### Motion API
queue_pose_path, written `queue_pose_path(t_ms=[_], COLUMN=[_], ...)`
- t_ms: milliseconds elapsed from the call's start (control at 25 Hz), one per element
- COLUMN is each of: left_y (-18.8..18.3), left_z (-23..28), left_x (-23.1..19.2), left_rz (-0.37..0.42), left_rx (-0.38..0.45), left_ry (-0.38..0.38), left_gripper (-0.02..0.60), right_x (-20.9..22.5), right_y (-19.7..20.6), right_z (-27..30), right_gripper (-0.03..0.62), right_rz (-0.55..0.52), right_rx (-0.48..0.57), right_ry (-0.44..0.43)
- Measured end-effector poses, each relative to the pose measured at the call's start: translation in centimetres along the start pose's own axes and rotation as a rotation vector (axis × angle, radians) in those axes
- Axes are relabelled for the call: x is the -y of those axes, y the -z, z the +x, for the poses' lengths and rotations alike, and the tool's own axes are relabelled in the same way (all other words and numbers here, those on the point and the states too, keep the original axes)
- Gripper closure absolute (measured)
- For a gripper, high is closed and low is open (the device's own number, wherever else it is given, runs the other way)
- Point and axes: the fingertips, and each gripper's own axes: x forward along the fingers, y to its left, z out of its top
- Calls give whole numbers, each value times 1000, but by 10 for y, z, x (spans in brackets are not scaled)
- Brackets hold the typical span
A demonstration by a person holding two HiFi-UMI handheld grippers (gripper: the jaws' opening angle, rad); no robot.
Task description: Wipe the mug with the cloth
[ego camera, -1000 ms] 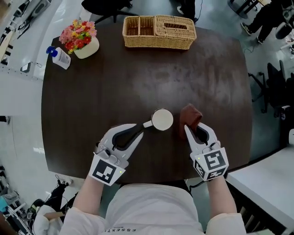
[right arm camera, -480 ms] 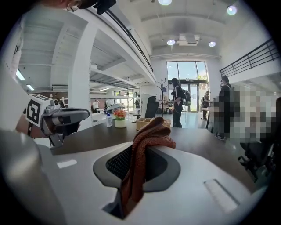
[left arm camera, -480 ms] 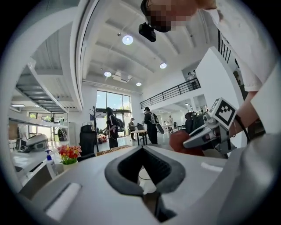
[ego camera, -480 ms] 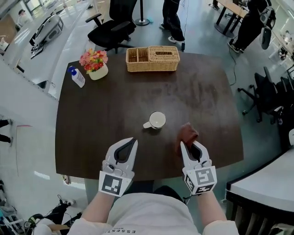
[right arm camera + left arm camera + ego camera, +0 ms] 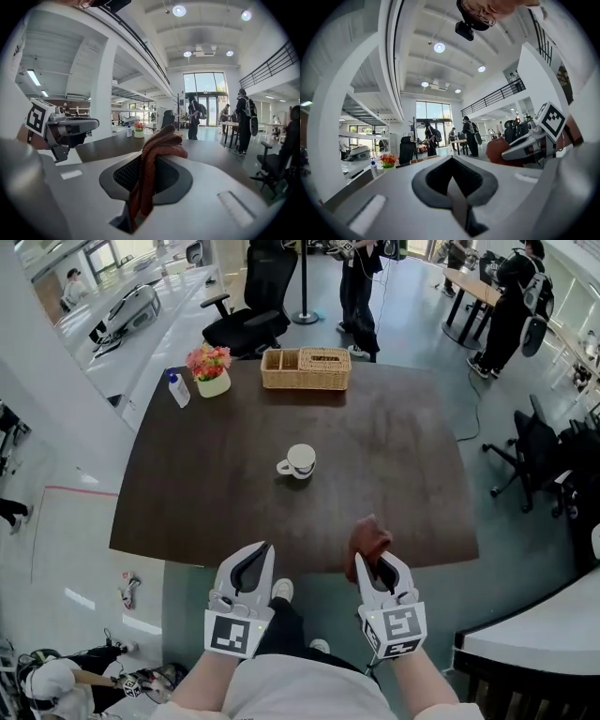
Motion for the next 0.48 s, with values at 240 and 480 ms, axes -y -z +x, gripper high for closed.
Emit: queue_pose_path(t_ms=[240,480], left_y=[2,-19], left_z=[-69,-123], left_x=[55,81], left_rz=[31,33], left_rx=[-40,-6], left_ry=[-44,-48], left_gripper=[581,581], right_x=[-18,-50], right_y=[11,12], right_z=[-87,-148], right_gripper=[511,511], right_rz=[-10,-58], right_rx=[60,90], right_ry=[24,51])
